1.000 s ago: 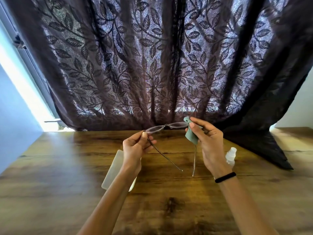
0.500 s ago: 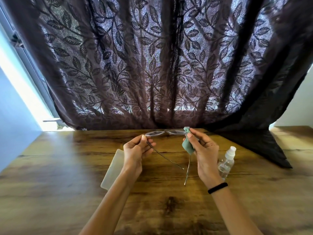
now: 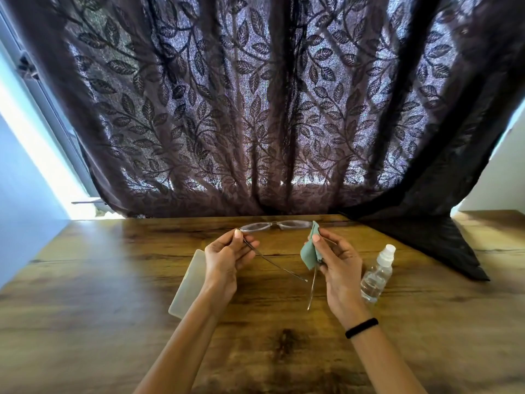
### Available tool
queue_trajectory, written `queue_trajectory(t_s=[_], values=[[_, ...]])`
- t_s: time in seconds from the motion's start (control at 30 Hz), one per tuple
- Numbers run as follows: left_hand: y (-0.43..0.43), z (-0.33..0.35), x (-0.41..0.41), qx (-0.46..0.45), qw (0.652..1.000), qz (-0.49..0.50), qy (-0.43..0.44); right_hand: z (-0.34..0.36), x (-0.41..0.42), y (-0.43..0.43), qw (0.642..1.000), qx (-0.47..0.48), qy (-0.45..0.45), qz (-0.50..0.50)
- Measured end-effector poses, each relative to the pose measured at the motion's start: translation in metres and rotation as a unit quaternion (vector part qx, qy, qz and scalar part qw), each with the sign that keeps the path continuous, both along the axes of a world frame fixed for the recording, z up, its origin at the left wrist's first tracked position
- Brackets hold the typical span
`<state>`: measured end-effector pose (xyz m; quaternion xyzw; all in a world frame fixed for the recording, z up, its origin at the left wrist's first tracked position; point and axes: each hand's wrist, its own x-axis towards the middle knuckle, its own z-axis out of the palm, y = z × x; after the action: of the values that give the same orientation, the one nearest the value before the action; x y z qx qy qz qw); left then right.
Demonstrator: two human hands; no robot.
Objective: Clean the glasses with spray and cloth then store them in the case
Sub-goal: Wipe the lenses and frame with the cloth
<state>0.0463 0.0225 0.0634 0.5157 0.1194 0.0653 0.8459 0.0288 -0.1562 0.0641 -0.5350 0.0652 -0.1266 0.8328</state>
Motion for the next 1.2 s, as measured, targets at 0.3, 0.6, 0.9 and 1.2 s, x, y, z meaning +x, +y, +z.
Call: queue_trajectory(t_s=[0.3, 0.6, 0.9, 1.2], values=[[0.004, 0.004, -0.001, -0.023, 1.000, 0.019, -0.004, -0.008, -0.006, 0.001, 0.999, -0.020, 0.005, 0.025], [0.006, 0.010, 0.002, -0.073, 0.995, 0.051, -0.033, -0.017, -0.019, 0.003, 0.997, 0.030, 0.048, 0.045], [0.003, 0.011, 0.000, -0.087, 0.993, 0.072, -0.035, -0.021, -0.030, 0.001, 0.987, 0.076, 0.115, 0.088], [0.002, 0.009, -0.003, -0.095, 0.992, 0.078, -0.018, -0.026, -0.035, -0.004, 0.977, 0.090, 0.175, 0.084]])
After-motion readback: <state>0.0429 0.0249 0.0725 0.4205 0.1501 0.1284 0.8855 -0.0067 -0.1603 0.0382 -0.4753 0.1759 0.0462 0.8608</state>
